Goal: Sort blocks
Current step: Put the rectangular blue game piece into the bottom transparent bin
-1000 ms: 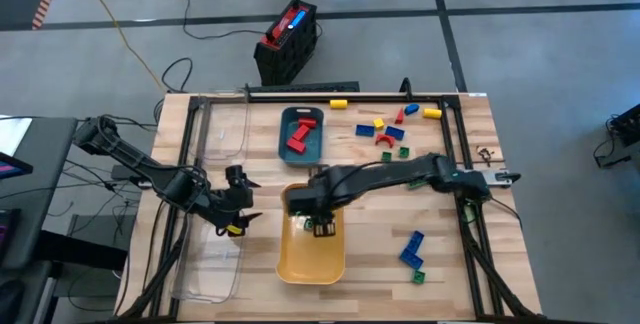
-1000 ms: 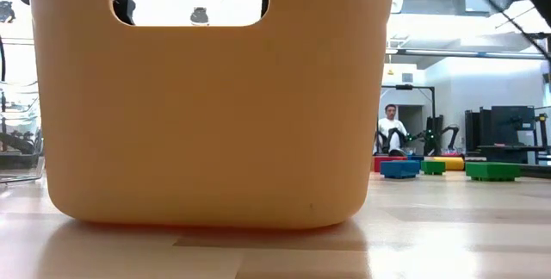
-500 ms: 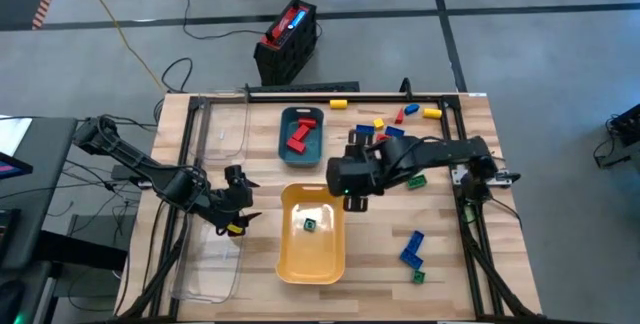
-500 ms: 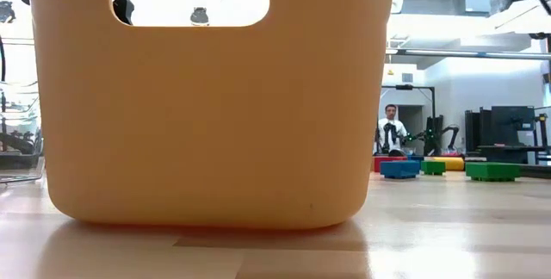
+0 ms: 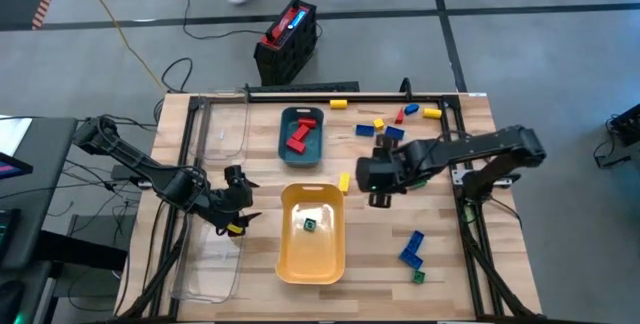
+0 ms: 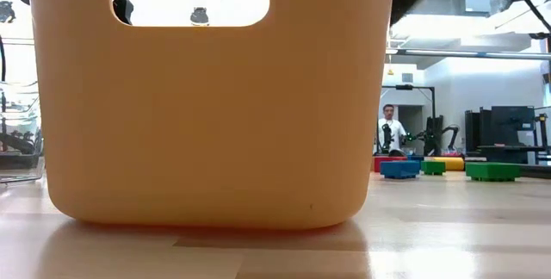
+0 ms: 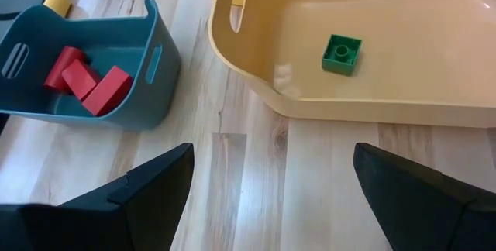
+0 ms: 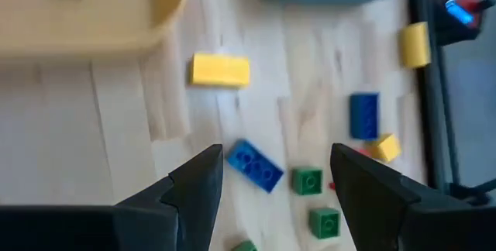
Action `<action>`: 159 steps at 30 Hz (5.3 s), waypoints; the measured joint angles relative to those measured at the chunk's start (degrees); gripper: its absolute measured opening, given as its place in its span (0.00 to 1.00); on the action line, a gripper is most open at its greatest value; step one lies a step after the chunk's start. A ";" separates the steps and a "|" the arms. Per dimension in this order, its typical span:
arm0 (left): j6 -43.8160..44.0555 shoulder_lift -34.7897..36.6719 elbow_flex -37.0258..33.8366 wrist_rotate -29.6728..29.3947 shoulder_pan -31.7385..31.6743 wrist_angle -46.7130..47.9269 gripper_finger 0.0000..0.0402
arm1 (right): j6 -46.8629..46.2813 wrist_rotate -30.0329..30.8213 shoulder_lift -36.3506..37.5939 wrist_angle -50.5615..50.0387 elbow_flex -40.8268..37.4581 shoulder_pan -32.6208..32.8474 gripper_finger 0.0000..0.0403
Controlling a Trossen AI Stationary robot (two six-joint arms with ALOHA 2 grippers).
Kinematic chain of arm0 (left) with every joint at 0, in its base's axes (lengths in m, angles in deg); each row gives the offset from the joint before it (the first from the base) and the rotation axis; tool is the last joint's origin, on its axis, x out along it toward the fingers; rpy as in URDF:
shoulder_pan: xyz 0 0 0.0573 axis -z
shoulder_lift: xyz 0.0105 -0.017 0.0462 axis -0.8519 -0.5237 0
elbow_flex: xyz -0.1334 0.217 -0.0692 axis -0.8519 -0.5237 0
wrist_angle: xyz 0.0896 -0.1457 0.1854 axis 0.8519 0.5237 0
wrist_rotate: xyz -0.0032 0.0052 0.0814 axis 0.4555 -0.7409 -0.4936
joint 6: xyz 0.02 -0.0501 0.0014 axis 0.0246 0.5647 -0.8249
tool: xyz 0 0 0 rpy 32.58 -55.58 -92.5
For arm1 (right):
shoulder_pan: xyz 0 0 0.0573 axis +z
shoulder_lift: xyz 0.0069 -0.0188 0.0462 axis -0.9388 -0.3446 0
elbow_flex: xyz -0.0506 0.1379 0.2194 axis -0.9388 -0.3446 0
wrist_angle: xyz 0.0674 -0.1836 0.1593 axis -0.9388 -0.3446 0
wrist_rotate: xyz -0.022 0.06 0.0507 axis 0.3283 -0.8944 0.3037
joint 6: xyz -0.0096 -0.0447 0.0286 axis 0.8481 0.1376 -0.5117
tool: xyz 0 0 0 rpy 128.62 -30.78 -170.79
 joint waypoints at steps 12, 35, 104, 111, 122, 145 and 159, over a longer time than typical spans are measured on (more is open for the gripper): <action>1.89 0.00 0.00 0.00 0.00 0.03 0.86 | 16.11 -9.59 -0.34 8.29 -15.29 -8.76 0.62; 4.57 0.00 0.00 0.22 0.00 1.19 0.86 | 36.02 -9.49 -17.95 5.66 -14.47 -13.98 0.62; -57.69 -0.86 2.67 -7.95 0.02 -30.59 0.86 | 7.19 -22.03 -4.45 27.41 7.07 -1.84 0.21; -60.10 -4.90 2.67 -16.74 0.65 -34.84 0.84 | 8.01 -22.64 -5.43 38.10 7.09 0.46 0.21; -41.50 -6.86 2.64 -13.42 -1.55 -42.01 0.81 | 12.80 -10.98 -5.87 36.08 7.09 2.60 0.21; -48.78 -7.23 -8.17 -5.31 1.10 -77.02 0.76 | 23.53 0.09 -5.56 66.29 -6.90 7.28 0.21; -50.93 -11.32 -8.28 -1.97 0.88 -85.62 0.76 | 29.77 0.86 -5.33 77.51 -10.61 8.25 0.21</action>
